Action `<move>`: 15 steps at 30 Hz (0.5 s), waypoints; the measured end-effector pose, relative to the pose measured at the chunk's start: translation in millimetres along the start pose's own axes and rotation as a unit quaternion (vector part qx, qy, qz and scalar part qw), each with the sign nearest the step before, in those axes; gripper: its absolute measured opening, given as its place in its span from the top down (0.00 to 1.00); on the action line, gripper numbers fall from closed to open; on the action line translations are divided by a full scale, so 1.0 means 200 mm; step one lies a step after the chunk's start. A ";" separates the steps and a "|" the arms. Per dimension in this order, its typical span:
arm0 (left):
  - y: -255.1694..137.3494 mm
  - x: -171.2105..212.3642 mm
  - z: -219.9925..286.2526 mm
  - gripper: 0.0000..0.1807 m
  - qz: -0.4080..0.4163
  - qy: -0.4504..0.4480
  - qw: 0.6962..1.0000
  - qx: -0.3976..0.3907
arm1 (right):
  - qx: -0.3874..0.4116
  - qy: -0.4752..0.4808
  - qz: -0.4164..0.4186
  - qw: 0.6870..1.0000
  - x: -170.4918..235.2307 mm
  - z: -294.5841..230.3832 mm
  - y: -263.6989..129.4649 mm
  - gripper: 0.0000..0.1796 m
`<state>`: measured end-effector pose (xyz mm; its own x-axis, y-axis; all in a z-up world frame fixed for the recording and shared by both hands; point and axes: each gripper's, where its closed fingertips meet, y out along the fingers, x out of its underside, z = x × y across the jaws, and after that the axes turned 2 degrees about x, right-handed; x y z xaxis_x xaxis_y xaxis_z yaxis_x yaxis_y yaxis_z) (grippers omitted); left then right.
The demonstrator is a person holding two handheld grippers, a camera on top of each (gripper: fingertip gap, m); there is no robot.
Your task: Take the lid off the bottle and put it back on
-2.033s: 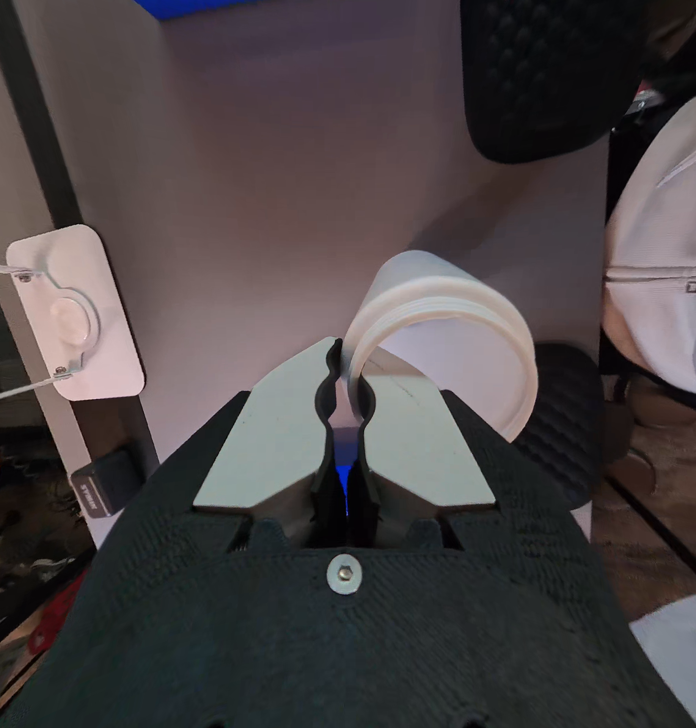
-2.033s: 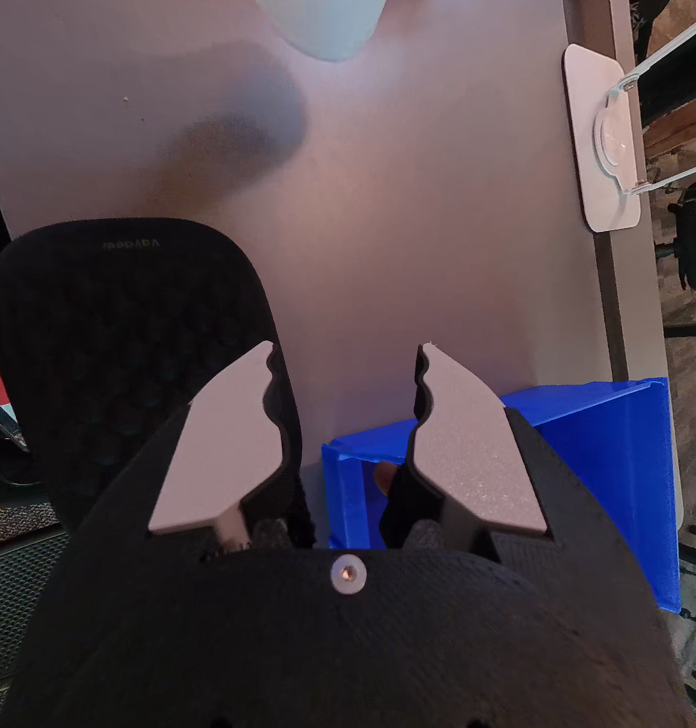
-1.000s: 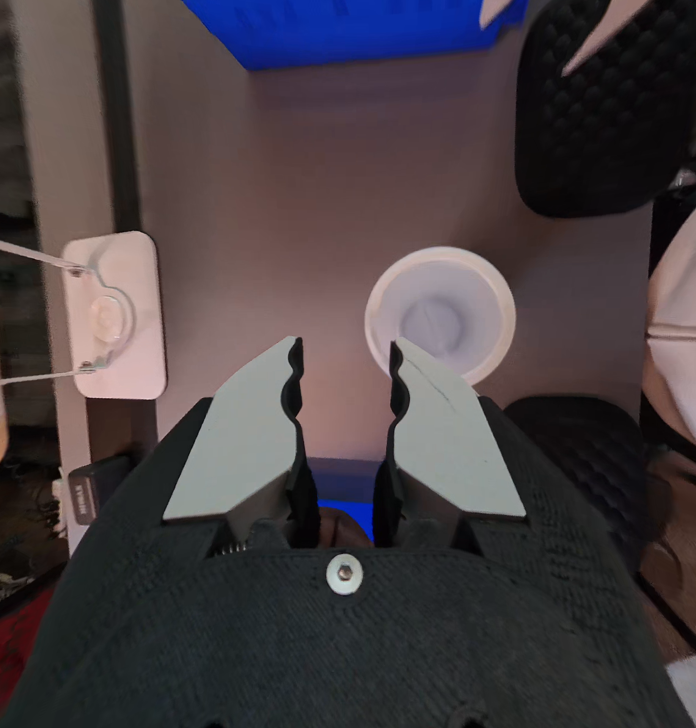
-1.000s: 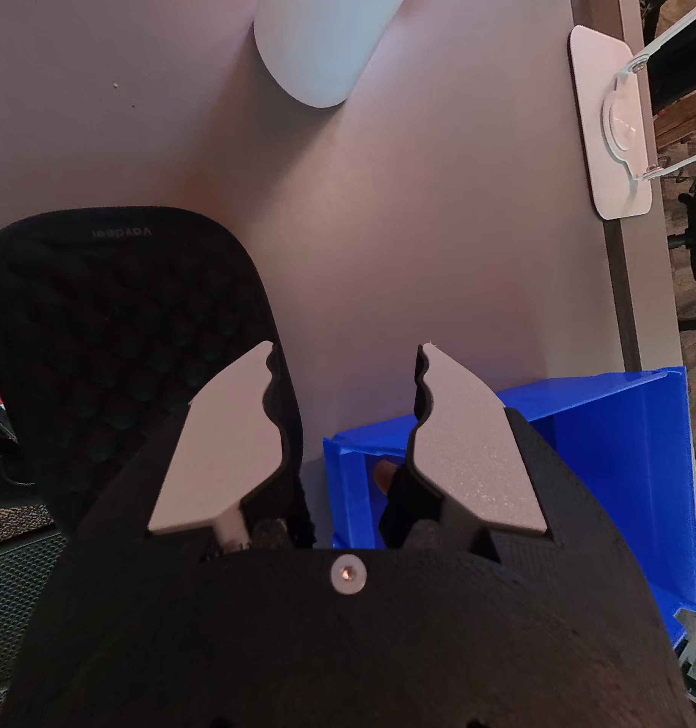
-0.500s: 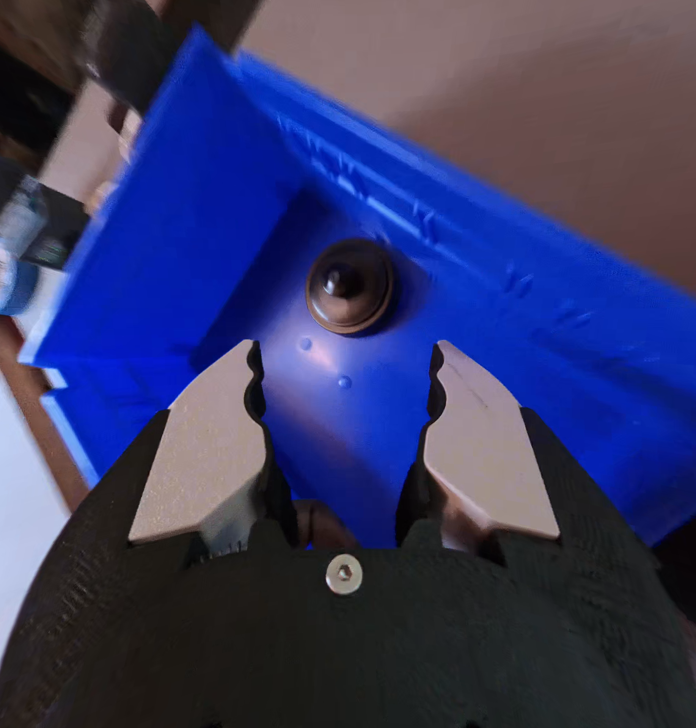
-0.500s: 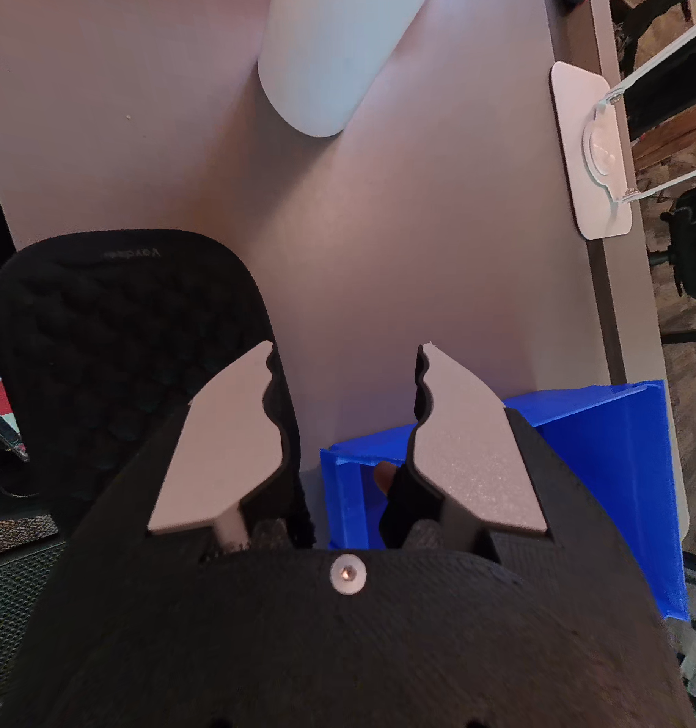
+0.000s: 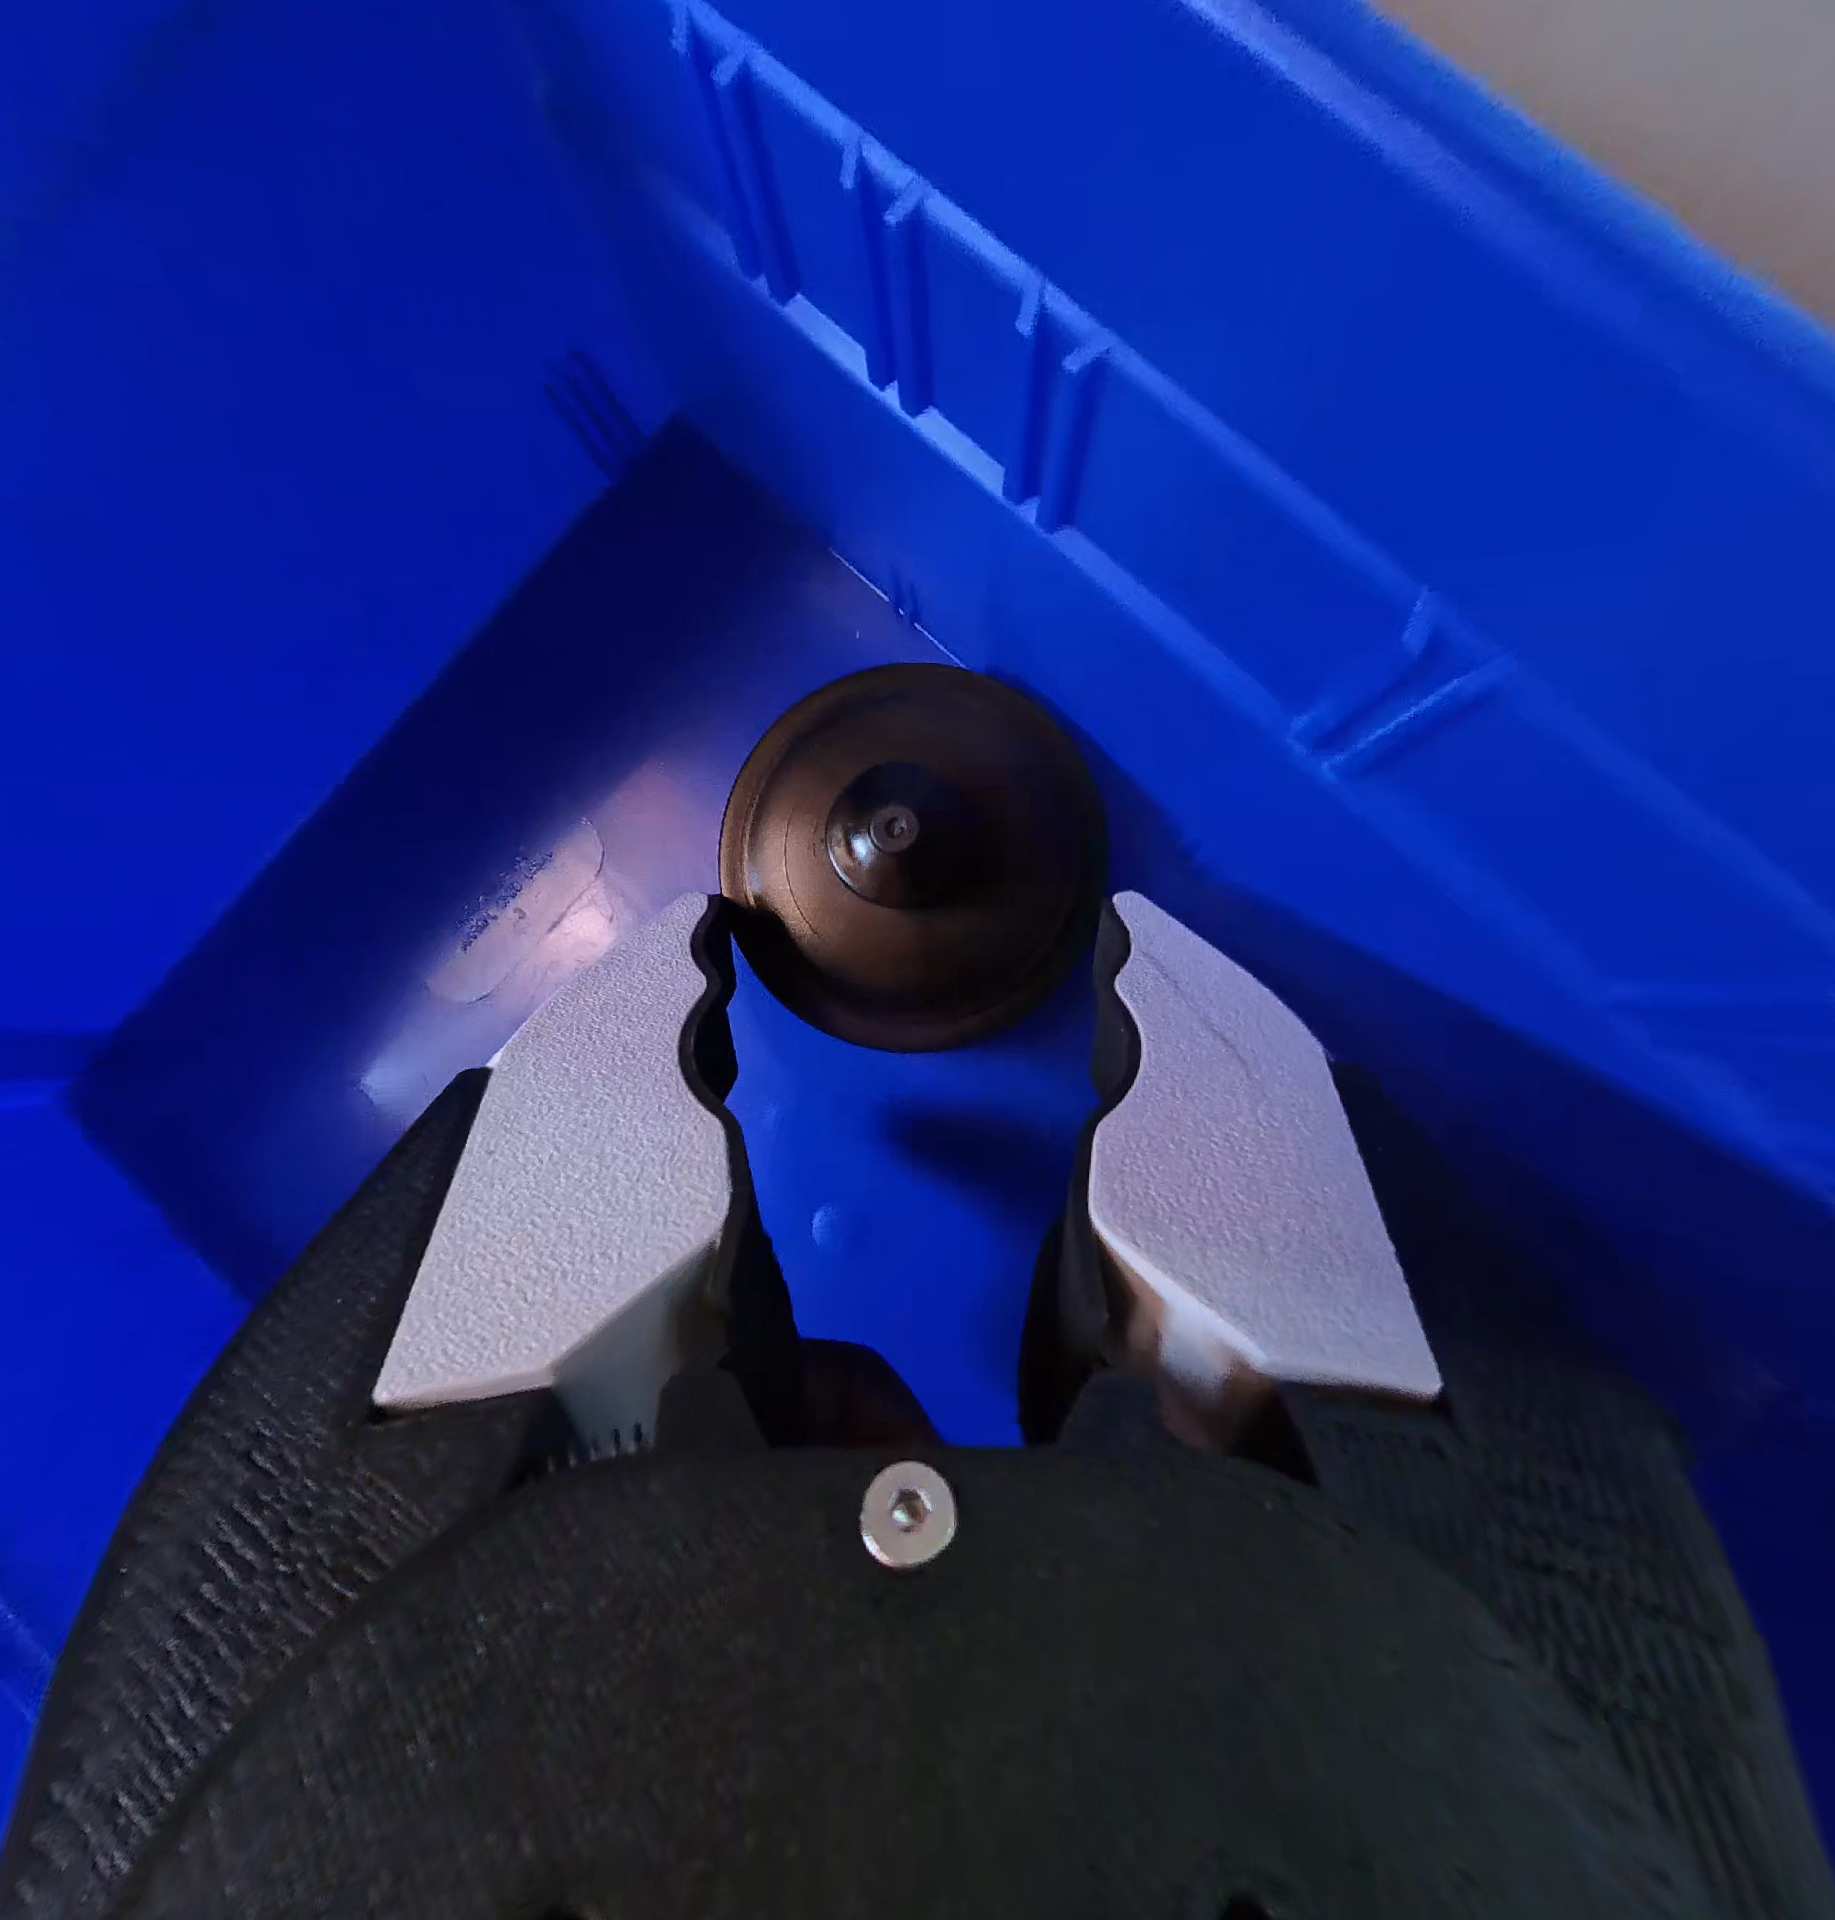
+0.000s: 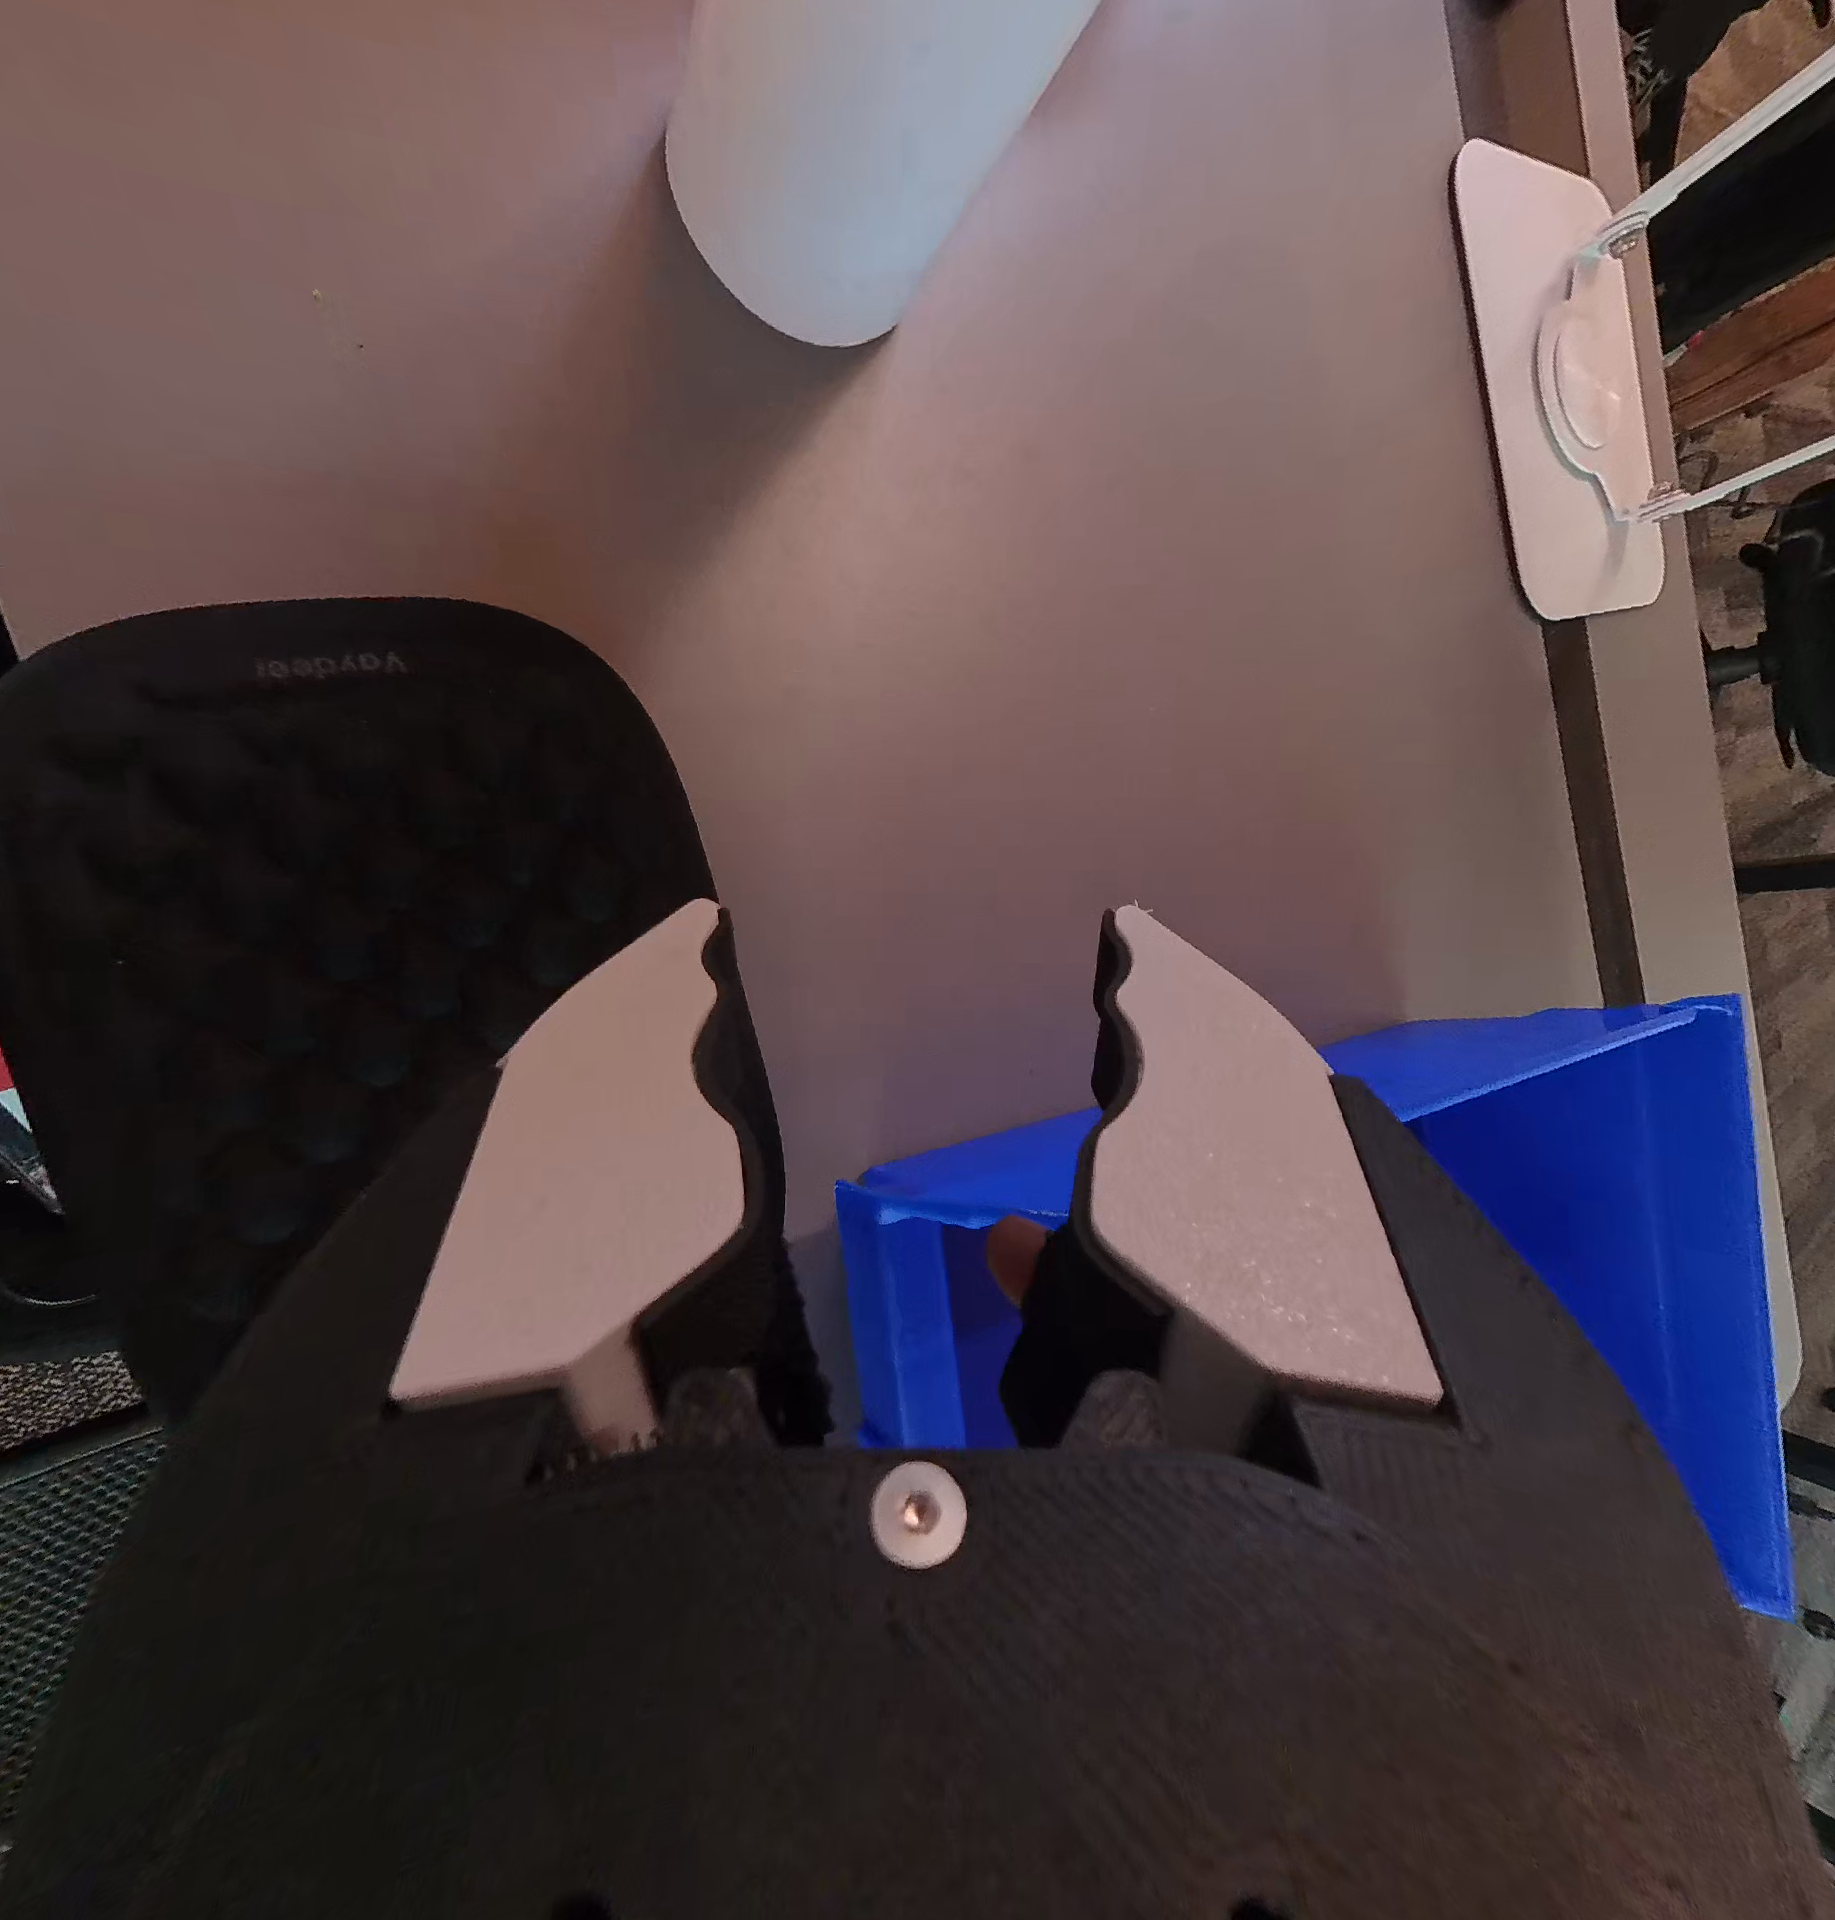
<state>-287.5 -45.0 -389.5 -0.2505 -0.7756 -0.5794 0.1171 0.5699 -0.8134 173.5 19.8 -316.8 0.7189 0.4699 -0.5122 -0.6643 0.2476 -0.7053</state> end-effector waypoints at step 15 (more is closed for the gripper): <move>-0.84 -0.42 0.81 0.63 0.286 0.184 0.927 -0.160 | 0.060 -0.024 0.147 0.987 -0.39 0.02 -0.04 0.66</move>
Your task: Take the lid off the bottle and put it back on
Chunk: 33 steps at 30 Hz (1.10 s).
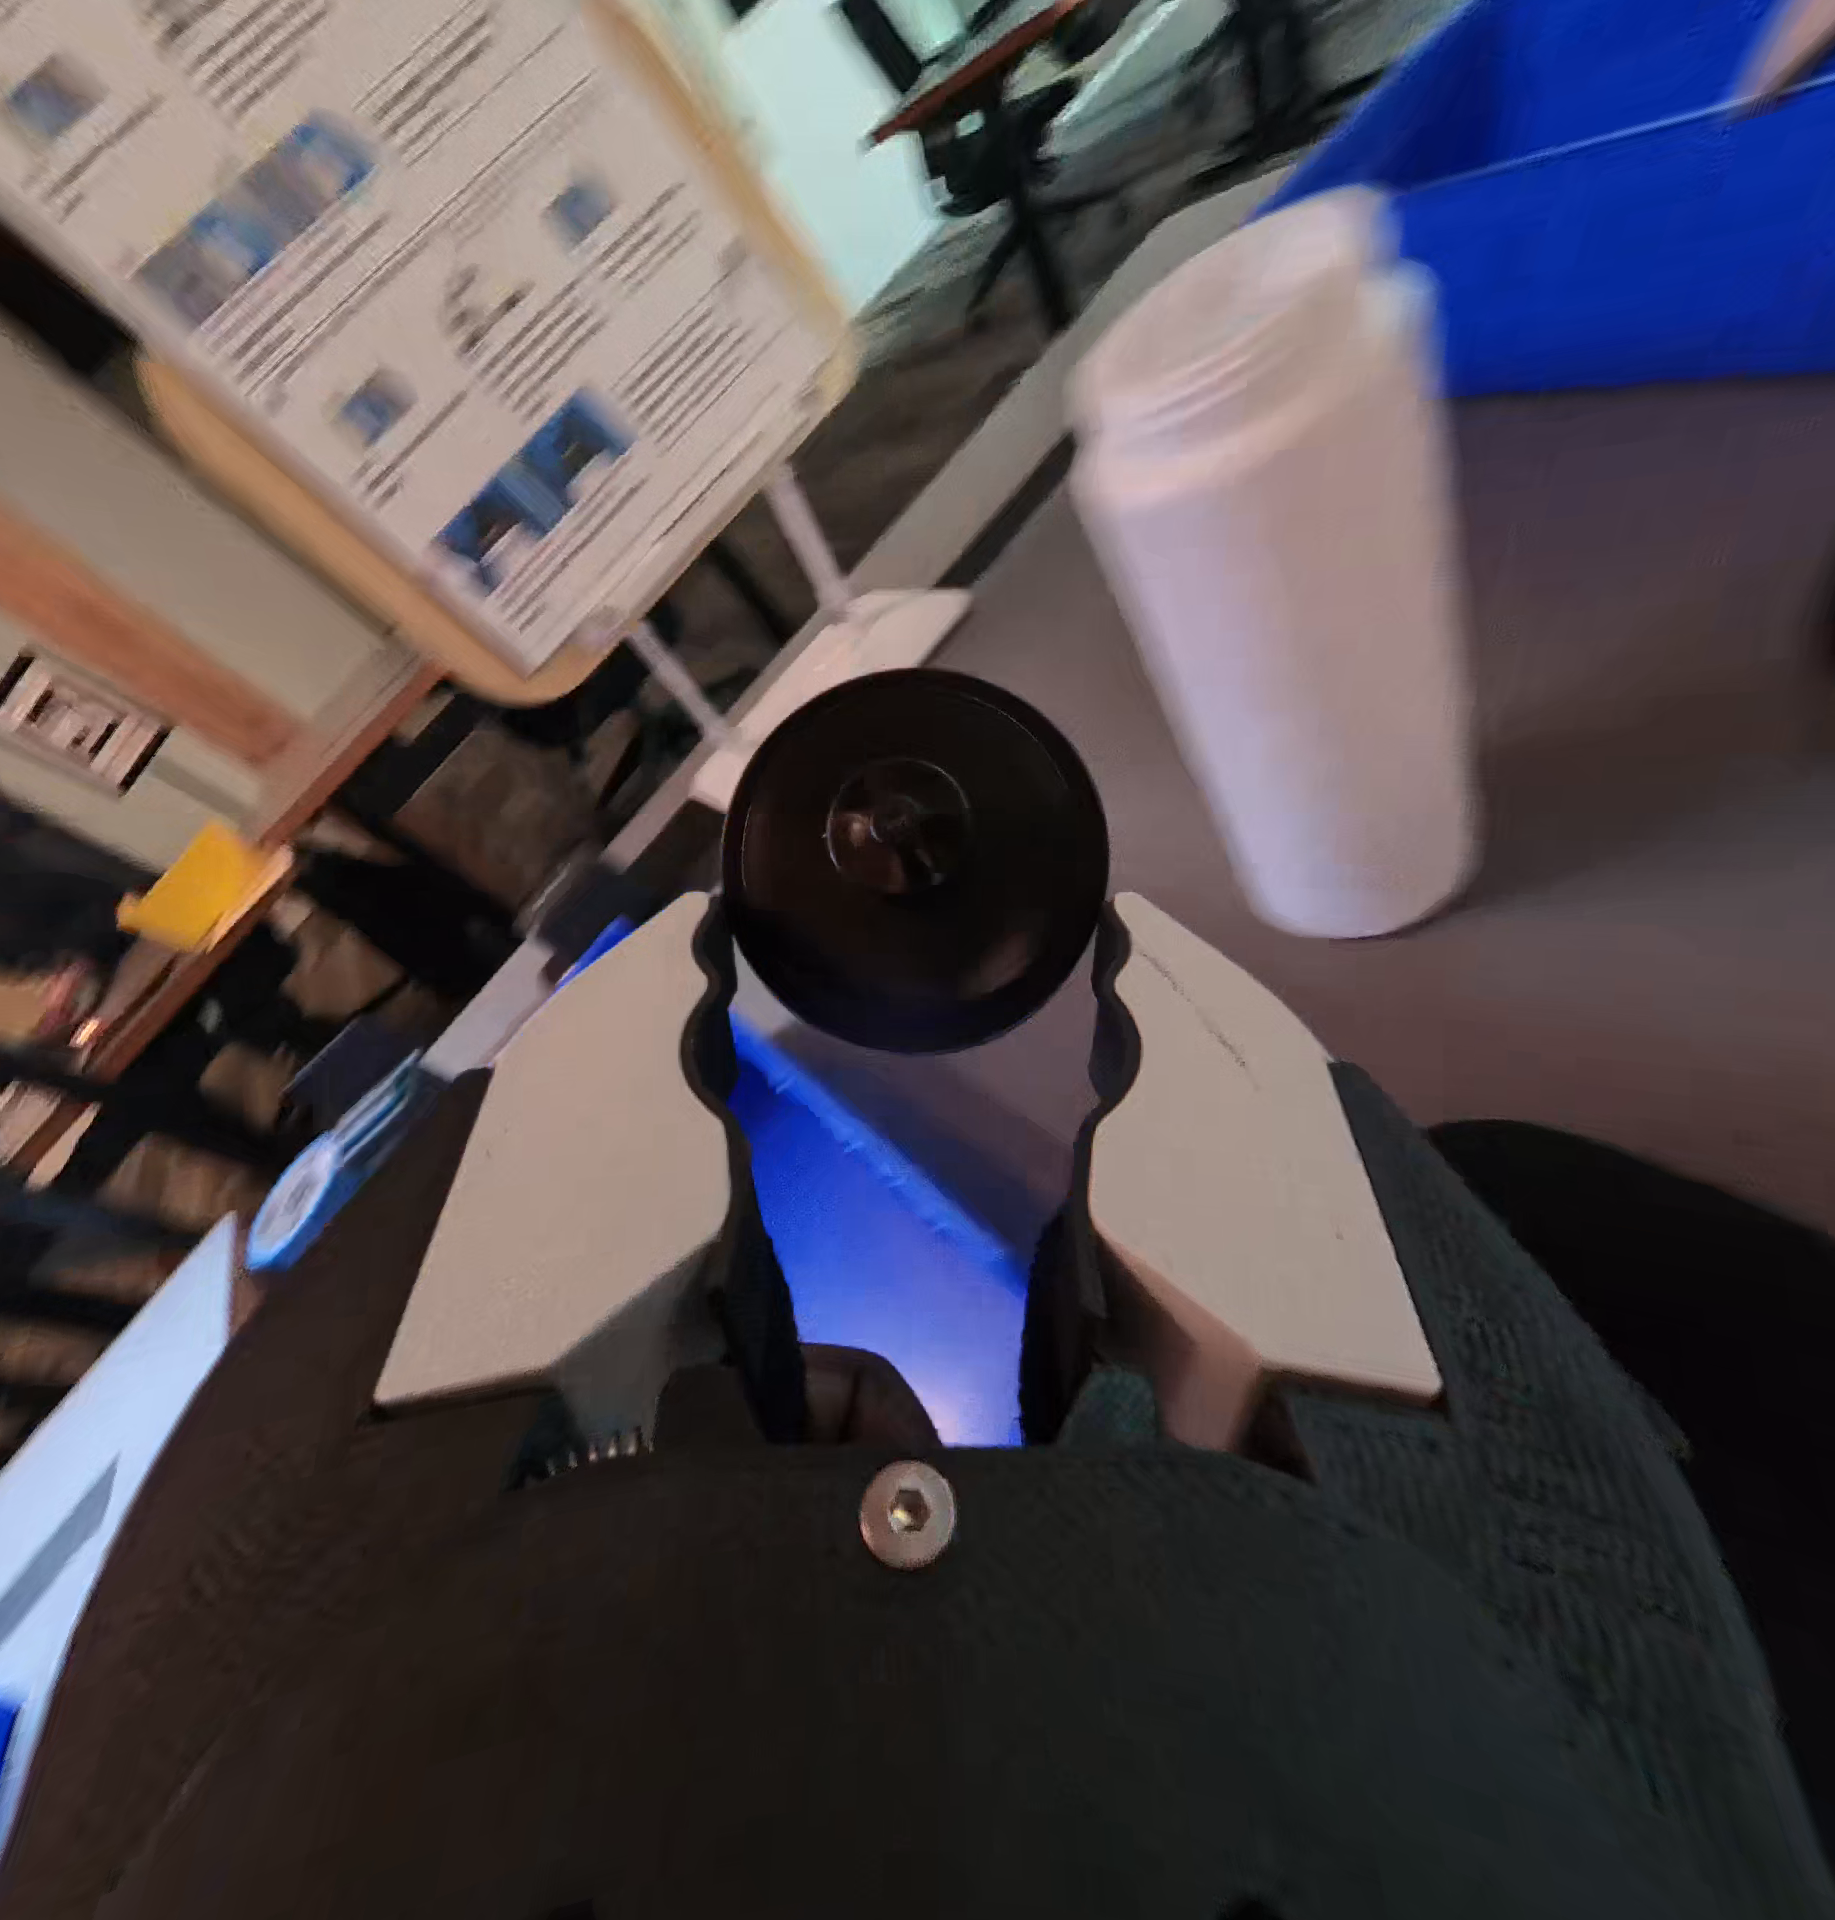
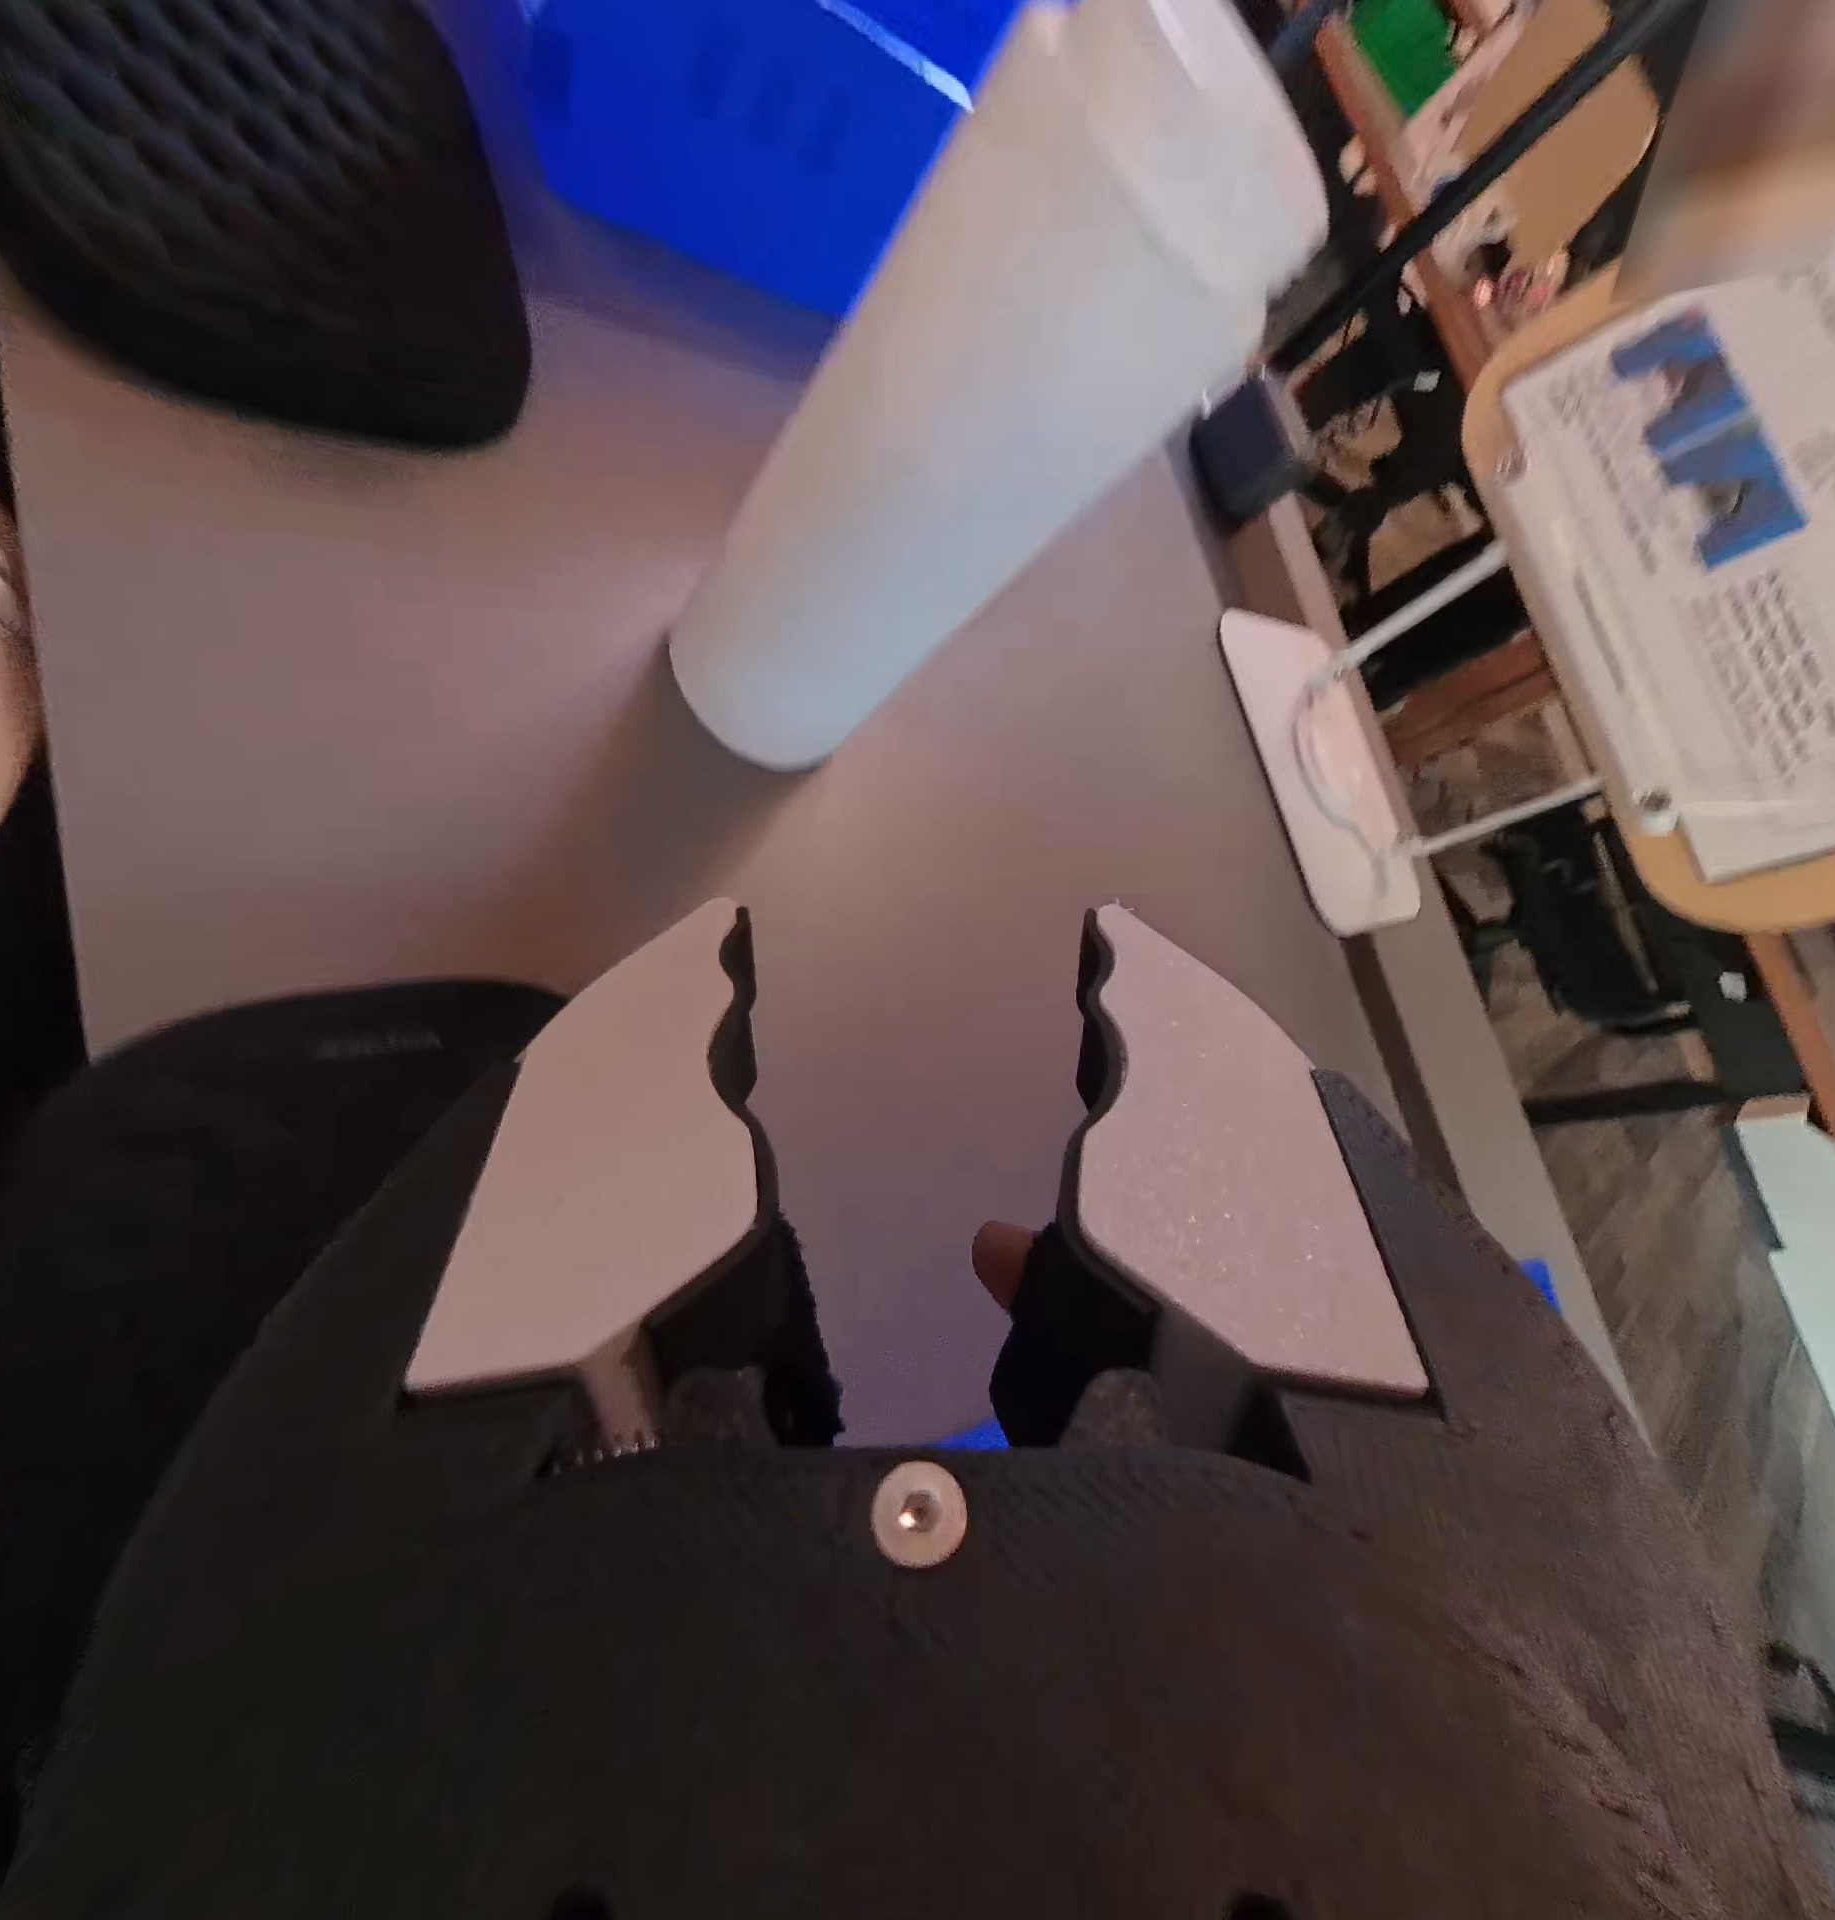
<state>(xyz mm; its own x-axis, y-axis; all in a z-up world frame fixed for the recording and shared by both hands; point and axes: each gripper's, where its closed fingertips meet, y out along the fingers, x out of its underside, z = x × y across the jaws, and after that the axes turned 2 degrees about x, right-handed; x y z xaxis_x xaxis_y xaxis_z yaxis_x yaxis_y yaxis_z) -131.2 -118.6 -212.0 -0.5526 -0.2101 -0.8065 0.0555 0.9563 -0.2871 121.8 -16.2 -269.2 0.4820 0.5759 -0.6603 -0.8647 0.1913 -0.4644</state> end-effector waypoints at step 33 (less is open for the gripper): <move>0.30 -0.37 0.41 0.25 0.179 -0.200 0.952 0.148 | -0.053 0.054 0.251 0.965 -0.77 0.15 0.03 0.86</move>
<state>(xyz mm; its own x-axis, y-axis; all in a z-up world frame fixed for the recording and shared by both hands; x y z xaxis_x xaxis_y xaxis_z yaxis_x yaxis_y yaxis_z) -18.6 -63.1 -211.2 -0.0970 0.0019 -0.9953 0.4456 0.8943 -0.0417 37.9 -79.7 -151.9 0.0241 0.4873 -0.8729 -0.9764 -0.1760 -0.1252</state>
